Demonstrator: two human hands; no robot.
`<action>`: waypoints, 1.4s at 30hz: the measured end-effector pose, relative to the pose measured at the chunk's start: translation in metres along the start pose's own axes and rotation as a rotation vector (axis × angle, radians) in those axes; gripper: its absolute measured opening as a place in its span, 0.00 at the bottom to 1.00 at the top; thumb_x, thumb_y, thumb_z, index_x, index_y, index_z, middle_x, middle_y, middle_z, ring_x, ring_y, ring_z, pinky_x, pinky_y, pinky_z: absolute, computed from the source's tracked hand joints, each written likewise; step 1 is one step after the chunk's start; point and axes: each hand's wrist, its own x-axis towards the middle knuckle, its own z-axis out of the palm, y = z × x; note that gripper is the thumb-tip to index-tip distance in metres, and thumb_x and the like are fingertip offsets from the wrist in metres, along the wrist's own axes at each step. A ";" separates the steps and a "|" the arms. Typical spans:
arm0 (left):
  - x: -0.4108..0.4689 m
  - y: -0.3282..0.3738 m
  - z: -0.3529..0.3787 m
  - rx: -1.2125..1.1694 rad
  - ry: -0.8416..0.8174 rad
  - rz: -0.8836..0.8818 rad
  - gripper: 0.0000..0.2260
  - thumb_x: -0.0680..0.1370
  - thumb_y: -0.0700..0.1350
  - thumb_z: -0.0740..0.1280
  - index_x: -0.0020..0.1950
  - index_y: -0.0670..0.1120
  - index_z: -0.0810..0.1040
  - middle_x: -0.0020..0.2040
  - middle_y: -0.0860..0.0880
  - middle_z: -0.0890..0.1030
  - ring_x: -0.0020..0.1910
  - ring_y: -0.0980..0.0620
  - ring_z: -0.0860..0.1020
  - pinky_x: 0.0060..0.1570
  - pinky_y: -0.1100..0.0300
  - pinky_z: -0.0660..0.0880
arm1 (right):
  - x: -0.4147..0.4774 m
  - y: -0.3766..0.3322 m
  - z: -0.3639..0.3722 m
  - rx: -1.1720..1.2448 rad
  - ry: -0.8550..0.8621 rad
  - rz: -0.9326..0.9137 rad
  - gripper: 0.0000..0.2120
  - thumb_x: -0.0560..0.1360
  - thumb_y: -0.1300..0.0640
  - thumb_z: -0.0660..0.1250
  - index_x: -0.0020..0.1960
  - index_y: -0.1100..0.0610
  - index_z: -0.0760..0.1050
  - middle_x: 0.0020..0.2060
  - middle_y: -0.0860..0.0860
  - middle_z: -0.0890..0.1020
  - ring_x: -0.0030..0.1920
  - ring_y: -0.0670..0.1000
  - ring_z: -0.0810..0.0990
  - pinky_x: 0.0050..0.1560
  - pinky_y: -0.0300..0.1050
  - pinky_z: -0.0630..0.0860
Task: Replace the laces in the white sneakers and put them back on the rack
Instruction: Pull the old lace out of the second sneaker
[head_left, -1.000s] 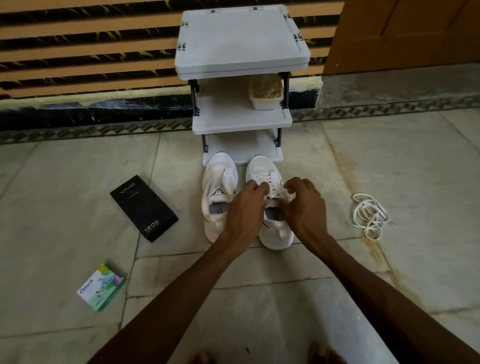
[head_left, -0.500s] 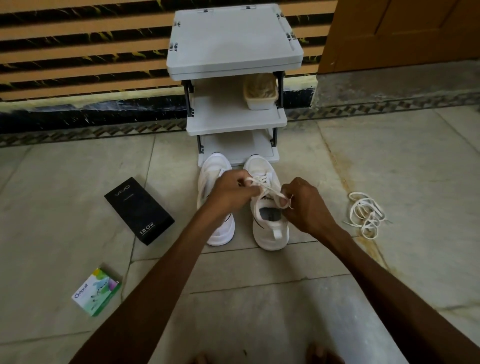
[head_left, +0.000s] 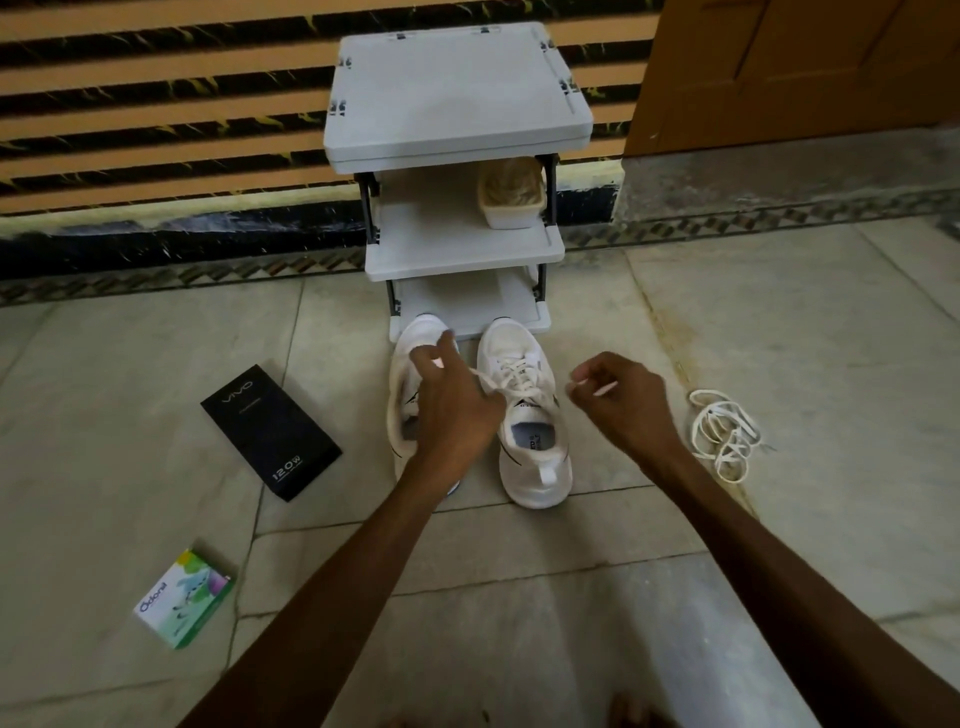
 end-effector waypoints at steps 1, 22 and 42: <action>-0.001 -0.002 0.006 0.048 -0.005 0.055 0.32 0.75 0.45 0.70 0.74 0.47 0.58 0.68 0.43 0.63 0.60 0.43 0.72 0.48 0.58 0.68 | -0.001 -0.005 0.006 -0.064 -0.071 -0.074 0.10 0.70 0.50 0.75 0.49 0.50 0.79 0.42 0.45 0.80 0.39 0.44 0.79 0.40 0.37 0.75; 0.002 -0.004 0.037 0.184 0.001 0.215 0.33 0.75 0.43 0.68 0.76 0.45 0.56 0.51 0.43 0.80 0.47 0.44 0.80 0.43 0.52 0.78 | -0.005 -0.010 0.020 -0.147 -0.056 -0.056 0.18 0.72 0.49 0.72 0.58 0.55 0.77 0.46 0.52 0.84 0.42 0.50 0.82 0.44 0.40 0.76; 0.012 -0.012 0.026 -0.025 -0.063 0.106 0.23 0.72 0.41 0.71 0.61 0.46 0.63 0.44 0.47 0.74 0.40 0.48 0.76 0.31 0.61 0.66 | -0.007 -0.011 0.030 -0.307 -0.183 -0.342 0.23 0.67 0.57 0.76 0.61 0.52 0.75 0.57 0.54 0.71 0.53 0.54 0.74 0.41 0.43 0.73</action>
